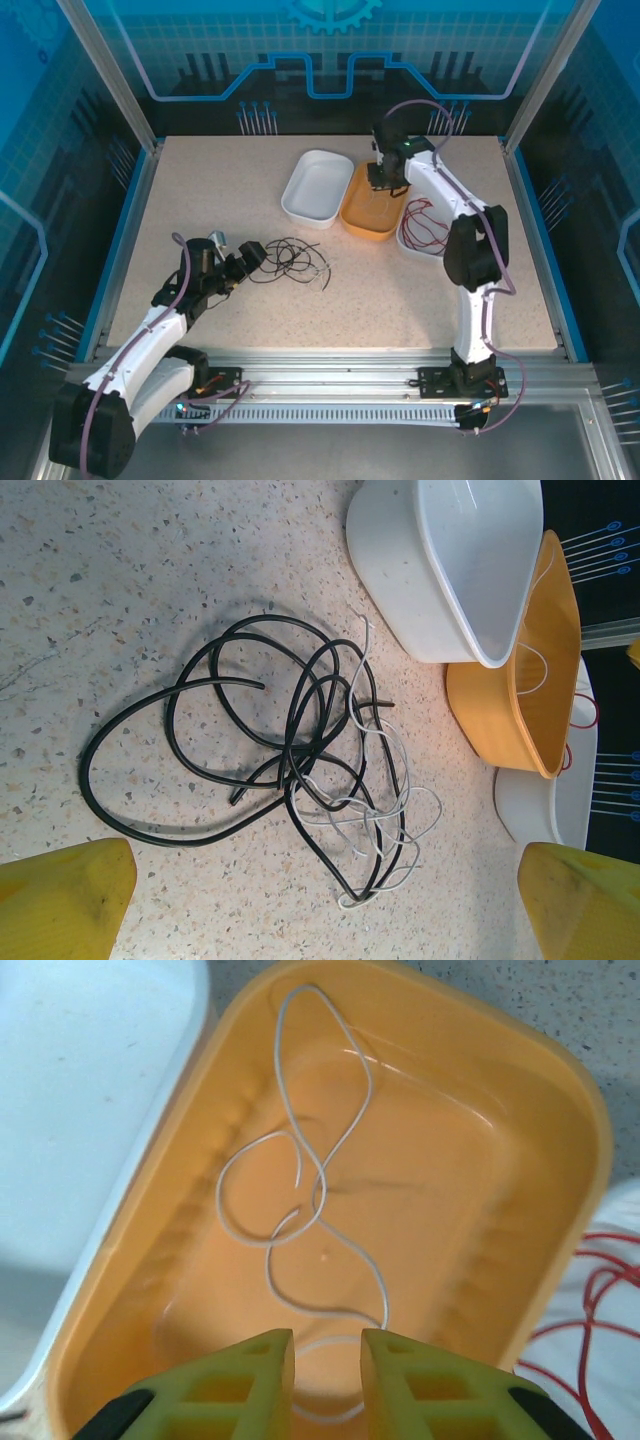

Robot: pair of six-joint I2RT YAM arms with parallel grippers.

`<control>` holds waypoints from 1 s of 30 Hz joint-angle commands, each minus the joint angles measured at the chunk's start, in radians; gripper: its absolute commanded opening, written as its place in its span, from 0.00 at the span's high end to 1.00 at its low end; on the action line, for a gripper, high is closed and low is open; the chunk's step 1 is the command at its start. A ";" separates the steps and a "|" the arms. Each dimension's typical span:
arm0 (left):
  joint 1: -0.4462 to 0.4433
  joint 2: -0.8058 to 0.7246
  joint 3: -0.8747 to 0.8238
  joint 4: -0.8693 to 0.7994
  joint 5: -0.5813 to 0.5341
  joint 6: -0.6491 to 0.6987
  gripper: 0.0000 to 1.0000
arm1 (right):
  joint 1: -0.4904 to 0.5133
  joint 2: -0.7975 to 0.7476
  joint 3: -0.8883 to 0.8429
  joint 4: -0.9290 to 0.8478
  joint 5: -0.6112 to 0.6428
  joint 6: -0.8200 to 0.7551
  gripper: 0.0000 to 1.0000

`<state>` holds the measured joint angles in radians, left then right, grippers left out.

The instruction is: Untangle the cables

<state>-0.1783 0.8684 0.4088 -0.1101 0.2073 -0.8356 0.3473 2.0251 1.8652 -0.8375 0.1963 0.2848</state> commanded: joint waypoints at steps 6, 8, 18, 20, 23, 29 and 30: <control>0.008 0.009 -0.014 0.007 0.021 0.016 0.01 | 0.148 -0.307 -0.293 0.134 -0.007 0.045 0.74; 0.008 0.012 -0.015 0.009 0.021 0.014 0.01 | 0.195 -0.357 -0.360 0.159 0.014 0.067 0.73; 0.008 0.029 -0.018 0.033 0.028 0.008 0.01 | 0.431 -0.389 -0.486 0.159 -0.022 0.224 0.72; 0.008 0.033 -0.018 0.037 0.028 0.007 0.01 | 0.471 -0.373 -0.488 0.148 -0.027 0.252 0.72; 0.008 0.043 -0.018 0.041 0.031 0.007 0.01 | 0.510 -0.345 -0.484 0.118 -0.024 0.296 0.72; 0.008 0.075 -0.023 0.070 0.042 0.001 0.01 | 0.528 -0.309 -0.557 0.184 -0.061 0.398 0.66; 0.008 0.080 -0.022 0.077 0.046 0.000 0.01 | 0.527 -0.298 -0.565 0.192 -0.061 0.412 0.62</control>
<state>-0.1783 0.9348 0.4046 -0.0643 0.2195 -0.8364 0.8700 1.6981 1.3266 -0.6685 0.1520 0.6086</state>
